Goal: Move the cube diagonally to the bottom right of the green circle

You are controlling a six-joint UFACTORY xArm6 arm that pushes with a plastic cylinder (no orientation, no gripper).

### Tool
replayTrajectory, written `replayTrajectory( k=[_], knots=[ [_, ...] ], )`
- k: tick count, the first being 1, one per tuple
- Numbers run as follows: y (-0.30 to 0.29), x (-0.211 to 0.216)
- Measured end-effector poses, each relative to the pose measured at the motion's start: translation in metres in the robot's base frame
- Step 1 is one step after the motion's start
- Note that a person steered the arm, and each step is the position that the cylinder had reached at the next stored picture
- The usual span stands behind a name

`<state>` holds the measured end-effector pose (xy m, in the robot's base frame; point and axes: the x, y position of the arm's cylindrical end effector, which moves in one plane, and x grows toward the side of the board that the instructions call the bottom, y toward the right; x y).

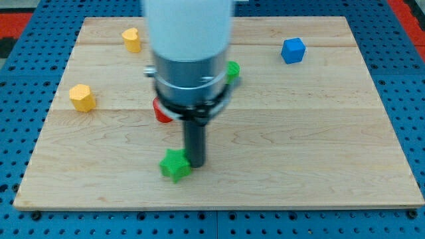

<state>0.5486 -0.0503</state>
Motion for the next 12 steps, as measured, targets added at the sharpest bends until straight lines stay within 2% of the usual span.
replayTrajectory(
  k=[1, 2, 3, 4, 5, 7, 8, 9, 10, 12],
  knots=[
    [0.02, 0.001],
    [0.078, -0.028],
    [0.137, -0.081],
    [0.154, -0.171],
    [0.137, -0.215],
    [0.135, -0.266],
    [0.155, -0.285],
    [0.173, -0.286],
    [0.24, -0.274],
    [0.17, -0.186]
  ],
)
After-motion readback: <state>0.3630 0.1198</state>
